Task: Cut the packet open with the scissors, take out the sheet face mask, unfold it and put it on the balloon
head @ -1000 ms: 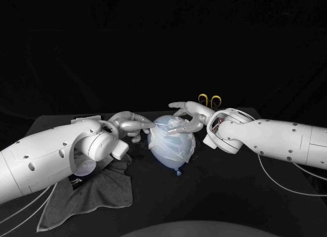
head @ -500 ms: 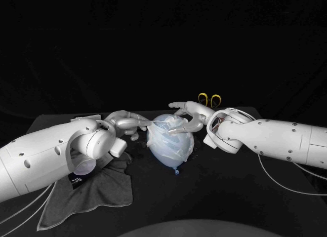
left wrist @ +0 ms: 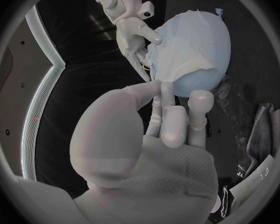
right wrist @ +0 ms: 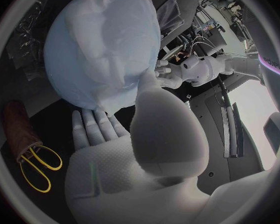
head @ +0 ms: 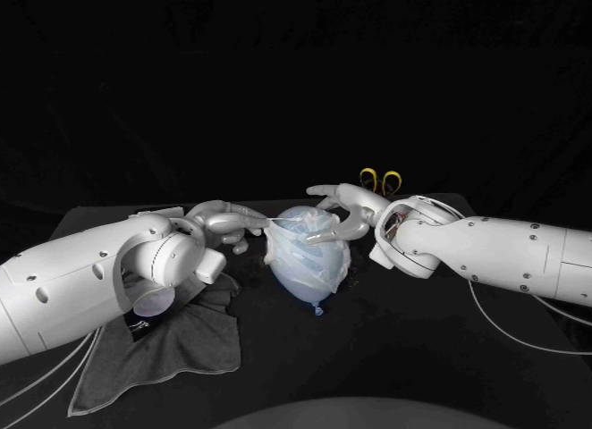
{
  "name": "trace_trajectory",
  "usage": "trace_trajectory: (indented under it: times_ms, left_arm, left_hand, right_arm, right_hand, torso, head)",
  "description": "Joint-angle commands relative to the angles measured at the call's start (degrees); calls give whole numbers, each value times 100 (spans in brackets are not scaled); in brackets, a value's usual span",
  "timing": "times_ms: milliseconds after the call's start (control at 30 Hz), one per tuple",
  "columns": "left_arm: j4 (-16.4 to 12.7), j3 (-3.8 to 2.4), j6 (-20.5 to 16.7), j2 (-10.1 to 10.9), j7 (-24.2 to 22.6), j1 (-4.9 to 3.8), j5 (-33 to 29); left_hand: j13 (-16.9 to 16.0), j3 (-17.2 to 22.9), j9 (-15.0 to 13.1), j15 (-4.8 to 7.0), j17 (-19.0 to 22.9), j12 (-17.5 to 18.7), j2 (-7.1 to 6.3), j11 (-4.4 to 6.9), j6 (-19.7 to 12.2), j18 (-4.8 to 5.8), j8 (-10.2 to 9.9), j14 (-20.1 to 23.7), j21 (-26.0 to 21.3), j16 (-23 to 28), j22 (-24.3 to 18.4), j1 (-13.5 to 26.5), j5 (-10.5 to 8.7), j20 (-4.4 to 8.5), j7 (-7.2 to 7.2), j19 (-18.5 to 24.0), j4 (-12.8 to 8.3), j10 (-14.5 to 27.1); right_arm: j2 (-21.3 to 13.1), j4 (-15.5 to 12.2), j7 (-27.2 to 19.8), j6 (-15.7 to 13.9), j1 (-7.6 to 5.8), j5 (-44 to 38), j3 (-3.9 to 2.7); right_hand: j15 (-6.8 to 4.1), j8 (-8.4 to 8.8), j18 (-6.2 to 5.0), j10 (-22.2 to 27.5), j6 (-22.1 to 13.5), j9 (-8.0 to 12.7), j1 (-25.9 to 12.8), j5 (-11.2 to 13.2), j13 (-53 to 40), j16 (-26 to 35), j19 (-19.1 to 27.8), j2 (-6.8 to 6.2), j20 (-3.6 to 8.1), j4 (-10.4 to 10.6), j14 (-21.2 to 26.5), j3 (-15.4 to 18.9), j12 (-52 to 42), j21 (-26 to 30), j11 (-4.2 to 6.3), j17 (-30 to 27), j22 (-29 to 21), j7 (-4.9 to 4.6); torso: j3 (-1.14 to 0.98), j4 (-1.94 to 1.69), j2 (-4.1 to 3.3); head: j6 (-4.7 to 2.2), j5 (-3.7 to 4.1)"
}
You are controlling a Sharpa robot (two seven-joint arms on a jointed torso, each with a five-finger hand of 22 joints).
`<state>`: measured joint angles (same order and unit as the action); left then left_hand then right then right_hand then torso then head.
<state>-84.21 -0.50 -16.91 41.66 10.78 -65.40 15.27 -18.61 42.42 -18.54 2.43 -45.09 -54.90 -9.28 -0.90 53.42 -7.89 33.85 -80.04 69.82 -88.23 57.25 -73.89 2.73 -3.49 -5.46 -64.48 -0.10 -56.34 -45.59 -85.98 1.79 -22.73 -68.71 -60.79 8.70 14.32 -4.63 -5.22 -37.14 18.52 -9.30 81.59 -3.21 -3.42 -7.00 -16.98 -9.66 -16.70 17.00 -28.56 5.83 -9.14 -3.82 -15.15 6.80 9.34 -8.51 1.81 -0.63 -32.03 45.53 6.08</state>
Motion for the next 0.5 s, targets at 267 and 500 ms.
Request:
trace_trajectory:
  times_ms: [267,500]
  left_arm:
    - [71,-10,-309,35,-190,-16,-275]
    - [82,-6,-288,100,-135,-16,-300]
  left_hand:
    - [-9,-65,-243,4,-28,-3,90,-2,-84,5,-4,5,-15,-20,17,87,7,-33,11,-1,28,-19]
    - [-7,-64,-246,2,-43,3,91,-8,-103,6,-11,-2,-10,-25,26,75,7,-32,5,-13,6,-9]
  right_arm:
    - [-12,5,117,150,38,-145,27]
    - [-18,7,123,138,39,-150,28]
  right_hand:
    - [3,-40,-70,14,49,-11,69,31,-8,4,-22,13,-7,2,-18,-46,1,-35,-4,-6,7,-871]
    - [3,-40,-70,14,49,-11,69,31,-8,4,-22,13,-7,2,-18,-46,1,-35,-4,-6,7,-871]
  torso:
    - [1,0,1]
    - [0,0,3]
  head:
    - [-11,-8]
    - [-20,-2]
